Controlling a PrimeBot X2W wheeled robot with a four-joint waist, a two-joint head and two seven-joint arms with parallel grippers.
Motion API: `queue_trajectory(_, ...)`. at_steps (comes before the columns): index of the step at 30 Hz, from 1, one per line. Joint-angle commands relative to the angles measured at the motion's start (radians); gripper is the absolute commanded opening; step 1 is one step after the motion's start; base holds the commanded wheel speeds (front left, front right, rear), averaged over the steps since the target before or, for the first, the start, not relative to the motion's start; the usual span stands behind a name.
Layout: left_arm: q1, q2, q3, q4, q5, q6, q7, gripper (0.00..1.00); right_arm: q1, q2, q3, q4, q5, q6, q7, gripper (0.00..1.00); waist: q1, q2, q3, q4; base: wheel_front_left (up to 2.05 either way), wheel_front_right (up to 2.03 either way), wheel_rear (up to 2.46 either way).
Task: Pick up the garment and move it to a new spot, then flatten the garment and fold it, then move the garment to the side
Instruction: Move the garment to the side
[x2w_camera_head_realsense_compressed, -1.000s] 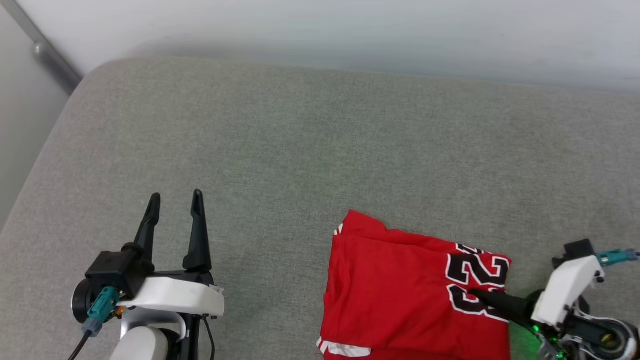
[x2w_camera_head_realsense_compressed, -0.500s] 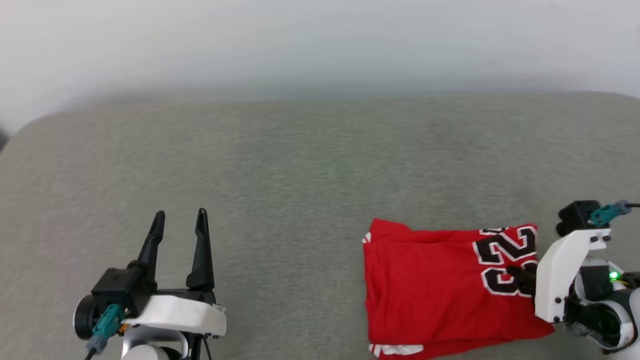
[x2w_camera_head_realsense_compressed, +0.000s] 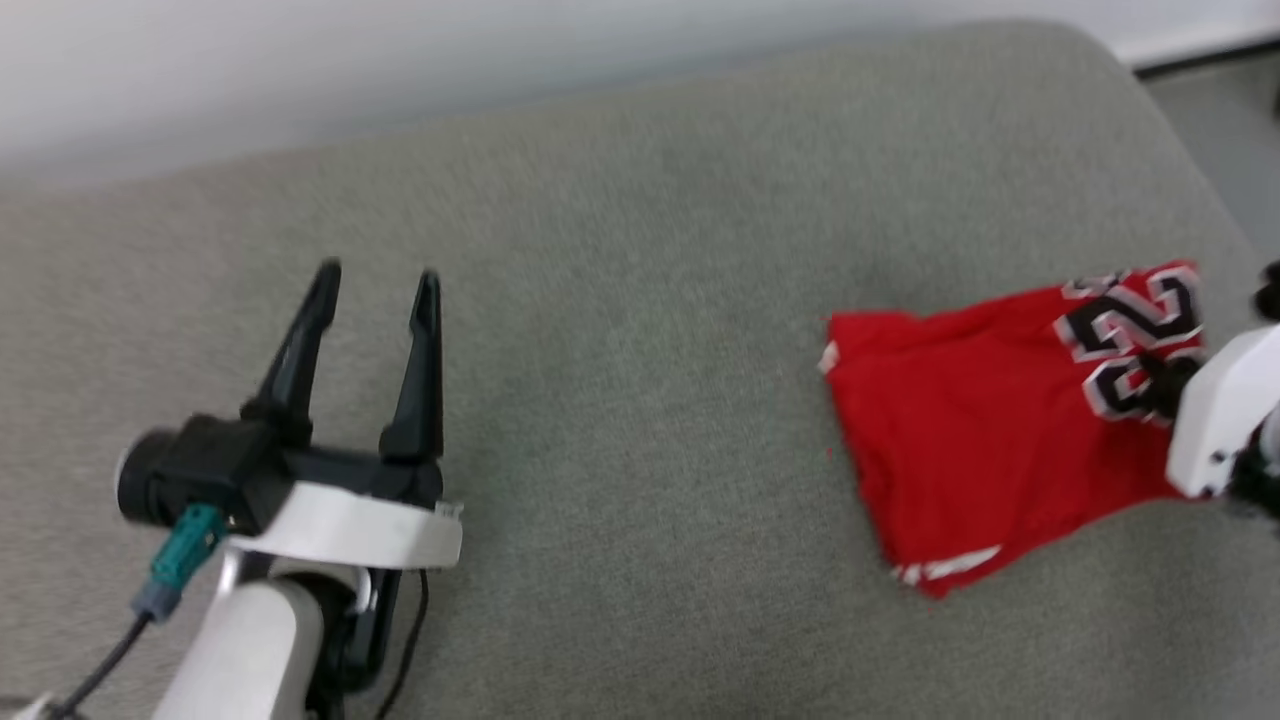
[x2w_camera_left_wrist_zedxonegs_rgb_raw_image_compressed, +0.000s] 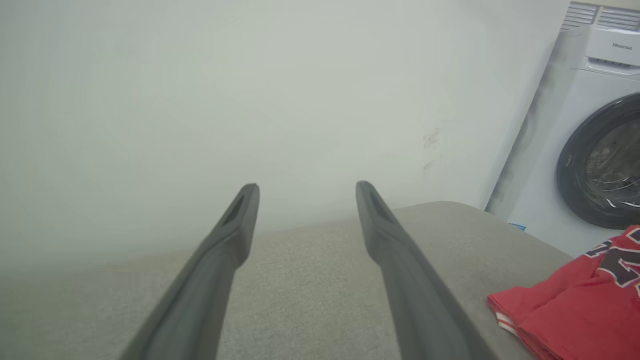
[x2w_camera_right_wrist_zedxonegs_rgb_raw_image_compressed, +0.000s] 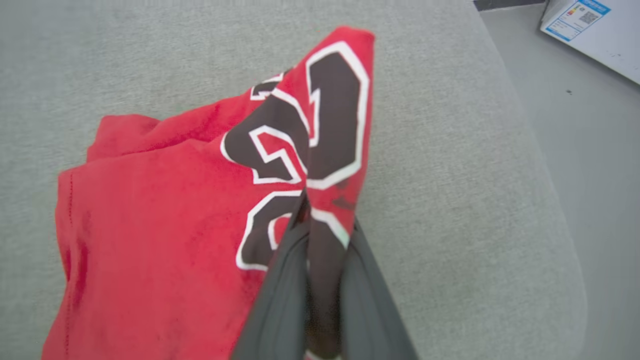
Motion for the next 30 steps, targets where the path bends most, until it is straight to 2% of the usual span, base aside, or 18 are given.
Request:
queue_trajectory(1,-0.034,0.009,-0.006,-0.017,0.011,-0.004,0.011,1.0,-0.039,-0.011,-0.02,0.016,-0.022,-0.001,-0.032,0.0,0.0,-0.0001,0.147,-0.04,0.0,0.0,0.0)
queue_trajectory(11,-0.187,0.028,-0.038,-0.112,0.054,-0.027,0.06,1.0,-0.231,-0.118,-0.239,0.18,-0.157,-0.001,-0.201,0.0,0.0,-0.0001,0.329,-0.002,0.0,0.0,0.0)
queue_trajectory(15,-0.224,0.039,-0.043,-0.14,0.072,-0.029,0.077,1.0,-0.272,-0.128,-0.313,0.223,-0.207,-0.001,-0.251,0.0,0.0,-0.0001,0.381,0.016,0.0,0.0,0.0)
queue_trajectory(19,-0.238,0.053,-0.041,-0.158,0.076,-0.029,0.091,1.0,-0.299,-0.086,-0.345,0.273,-0.253,-0.001,-0.332,0.0,0.0,-0.0001,0.409,0.024,0.0,0.0,0.0)
queue_trajectory(21,-0.238,0.057,-0.04,-0.159,0.078,-0.027,0.098,1.0,-0.308,-0.067,-0.358,0.303,-0.275,-0.001,-0.372,0.45,0.0,-0.0001,0.414,0.026,0.0,0.0,0.0)
queue_trajectory(22,-0.237,0.058,-0.039,-0.159,0.077,-0.026,0.097,1.0,-0.311,-0.06,-0.364,0.317,-0.288,-0.001,-0.392,1.0,0.0,-0.0001,0.414,0.026,0.0,0.0,0.0)
queue_trajectory(29,-0.199,0.057,-0.035,-0.129,0.064,-0.02,0.082,1.0,-0.312,-0.045,-0.381,0.36,-0.372,-0.001,-0.53,1.0,0.0,-0.0001,0.365,0.019,0.0,0.0,0.0)
queue_trajectory(30,-0.178,0.053,-0.032,-0.11,0.055,-0.014,0.071,1.0,-0.293,-0.039,-0.378,0.355,-0.384,-0.001,-0.572,1.0,0.0,-0.0001,0.325,0.017,0.0,0.0,0.0)
